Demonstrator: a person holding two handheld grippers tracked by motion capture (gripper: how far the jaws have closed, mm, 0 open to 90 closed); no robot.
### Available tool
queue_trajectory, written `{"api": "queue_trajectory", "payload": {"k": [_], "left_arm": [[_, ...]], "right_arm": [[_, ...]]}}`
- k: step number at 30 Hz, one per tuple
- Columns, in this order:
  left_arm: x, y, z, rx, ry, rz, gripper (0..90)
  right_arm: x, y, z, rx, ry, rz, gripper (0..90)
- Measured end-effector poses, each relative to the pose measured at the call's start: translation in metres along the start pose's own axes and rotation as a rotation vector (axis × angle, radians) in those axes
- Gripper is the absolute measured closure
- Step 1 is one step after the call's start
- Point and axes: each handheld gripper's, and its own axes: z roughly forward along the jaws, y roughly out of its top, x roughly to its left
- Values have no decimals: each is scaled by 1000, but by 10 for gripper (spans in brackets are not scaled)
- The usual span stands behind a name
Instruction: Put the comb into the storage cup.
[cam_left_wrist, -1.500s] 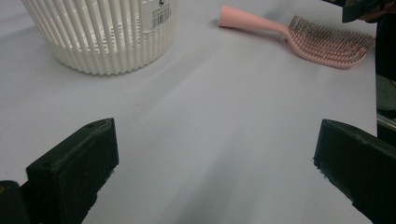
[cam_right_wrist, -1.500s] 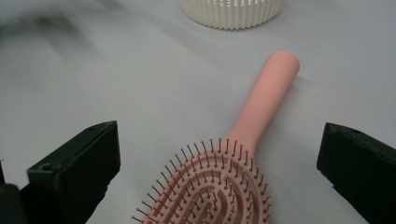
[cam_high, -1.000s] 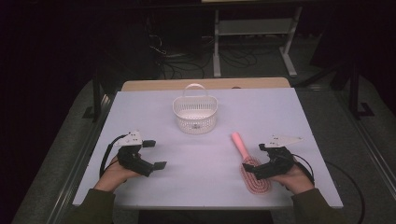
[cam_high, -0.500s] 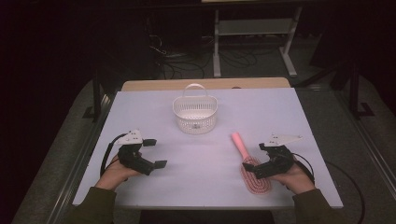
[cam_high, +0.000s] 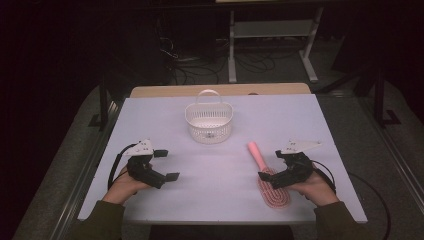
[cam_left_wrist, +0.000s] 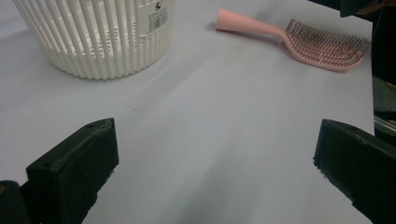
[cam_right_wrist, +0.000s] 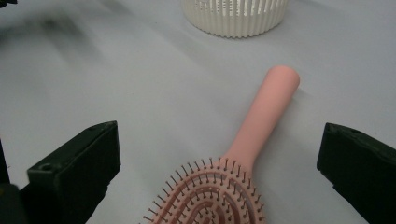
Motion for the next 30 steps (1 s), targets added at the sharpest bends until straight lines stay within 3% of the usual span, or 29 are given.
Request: {"api": "queue_trajectory", "payload": {"k": [30], "left_arm": [[0,-1,-4,-14,7,-10,0]], "right_arm": [[-4,22,14,20,22,-24,0]]}}
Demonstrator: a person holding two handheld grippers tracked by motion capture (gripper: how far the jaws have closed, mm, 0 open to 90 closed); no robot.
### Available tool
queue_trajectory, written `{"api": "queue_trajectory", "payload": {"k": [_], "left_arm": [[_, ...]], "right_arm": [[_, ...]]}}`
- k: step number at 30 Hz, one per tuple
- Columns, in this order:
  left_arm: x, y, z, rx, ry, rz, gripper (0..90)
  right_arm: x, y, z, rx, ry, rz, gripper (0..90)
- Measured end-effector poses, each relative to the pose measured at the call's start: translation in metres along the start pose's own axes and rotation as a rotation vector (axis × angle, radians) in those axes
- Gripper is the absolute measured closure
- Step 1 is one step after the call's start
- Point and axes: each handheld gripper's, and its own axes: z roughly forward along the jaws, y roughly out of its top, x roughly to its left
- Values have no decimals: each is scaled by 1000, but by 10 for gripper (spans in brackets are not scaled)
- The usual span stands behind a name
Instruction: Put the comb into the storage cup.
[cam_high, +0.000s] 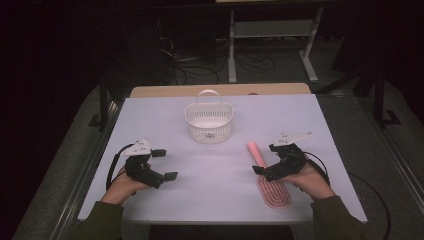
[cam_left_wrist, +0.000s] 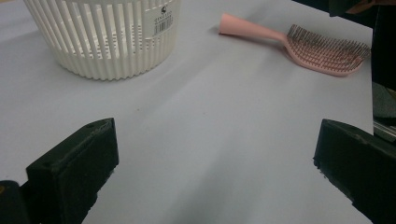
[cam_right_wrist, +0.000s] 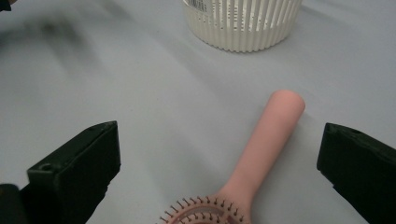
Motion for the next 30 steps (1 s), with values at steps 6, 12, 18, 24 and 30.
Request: {"api": "queue_trajectory", "payload": {"k": [6,12,18,24,30], "left_arm": [[-1,1,0,-3,-3,-2,0],[0,0,-1,-5,-2,-2,0],[-1,1,-1,-4,-2,-1,0],[-1,1,0,-1,-3,1,0],[-1,1,-1,-1,-3,1,0]], "right_arm": [[-1,4,4,3,4,-7,0],[-2,7,5,5,6,-10,0],[-3,14,7,4,5,-16,0],[-4,19,9,6,7,-19,0],[-4,24,11,9,8,-22,0]]}}
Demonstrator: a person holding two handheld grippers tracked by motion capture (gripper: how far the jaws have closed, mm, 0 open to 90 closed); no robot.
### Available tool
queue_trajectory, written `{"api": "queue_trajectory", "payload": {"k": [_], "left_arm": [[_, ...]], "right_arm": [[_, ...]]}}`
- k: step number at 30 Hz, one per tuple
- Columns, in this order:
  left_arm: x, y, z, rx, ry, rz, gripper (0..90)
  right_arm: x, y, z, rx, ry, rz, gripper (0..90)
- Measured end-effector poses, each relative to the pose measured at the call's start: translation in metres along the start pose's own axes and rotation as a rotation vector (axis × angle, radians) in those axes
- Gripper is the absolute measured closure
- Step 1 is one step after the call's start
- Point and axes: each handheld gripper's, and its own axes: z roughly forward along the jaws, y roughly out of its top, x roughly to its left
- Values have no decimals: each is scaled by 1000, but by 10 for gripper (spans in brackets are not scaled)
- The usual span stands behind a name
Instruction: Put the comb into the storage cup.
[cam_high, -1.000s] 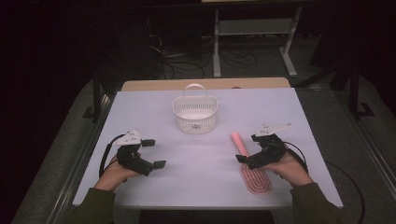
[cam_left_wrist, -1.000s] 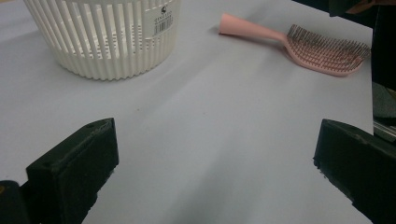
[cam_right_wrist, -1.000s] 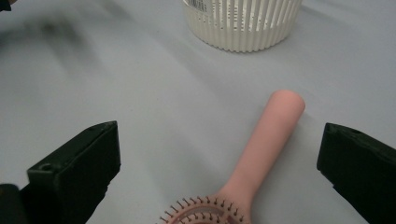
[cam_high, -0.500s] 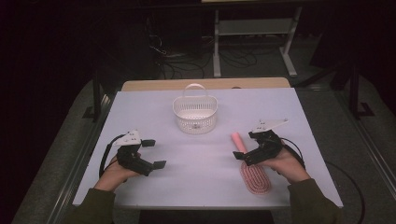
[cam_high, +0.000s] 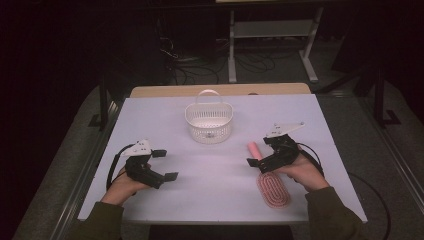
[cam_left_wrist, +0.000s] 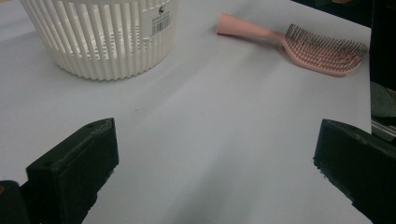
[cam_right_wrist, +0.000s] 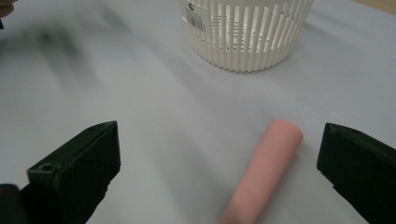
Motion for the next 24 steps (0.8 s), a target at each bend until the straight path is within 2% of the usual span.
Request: {"api": "queue_trajectory", "payload": {"k": [24], "left_arm": [[0,0,0,0,-1,-1,0]], "right_arm": [[-5,25,13,11,3,-10,0]]}}
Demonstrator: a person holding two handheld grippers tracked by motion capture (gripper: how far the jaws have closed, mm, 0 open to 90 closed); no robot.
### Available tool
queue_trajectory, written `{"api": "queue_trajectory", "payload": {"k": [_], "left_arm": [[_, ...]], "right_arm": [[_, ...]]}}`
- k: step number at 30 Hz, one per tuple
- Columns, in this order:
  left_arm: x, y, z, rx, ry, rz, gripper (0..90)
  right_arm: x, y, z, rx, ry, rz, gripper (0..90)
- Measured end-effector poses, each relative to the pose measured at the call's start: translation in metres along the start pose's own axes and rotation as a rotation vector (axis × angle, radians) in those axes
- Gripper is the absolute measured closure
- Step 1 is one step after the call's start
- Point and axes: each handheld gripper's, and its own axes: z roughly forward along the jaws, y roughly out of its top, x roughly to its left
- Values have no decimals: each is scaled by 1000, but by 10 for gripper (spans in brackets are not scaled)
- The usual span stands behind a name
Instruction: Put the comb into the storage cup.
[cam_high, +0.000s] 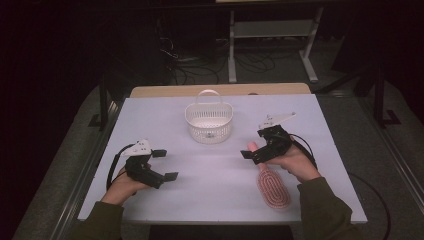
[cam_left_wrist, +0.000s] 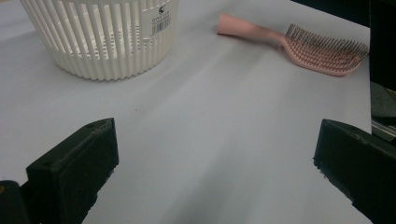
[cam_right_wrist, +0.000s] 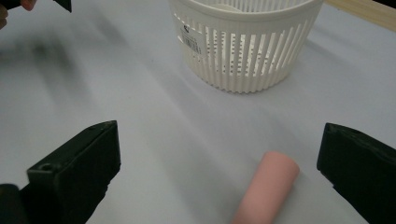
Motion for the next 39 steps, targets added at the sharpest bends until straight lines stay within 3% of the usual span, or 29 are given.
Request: {"api": "queue_trajectory", "payload": {"k": [32,39], "left_arm": [[1,0,-1,-10,-4,-1,0],[1,0,-1,-11,-3,-1,0]], "right_arm": [[-10,29,24,33,8,-5,0],[-10,30,30,44,1,-5,40]]}}
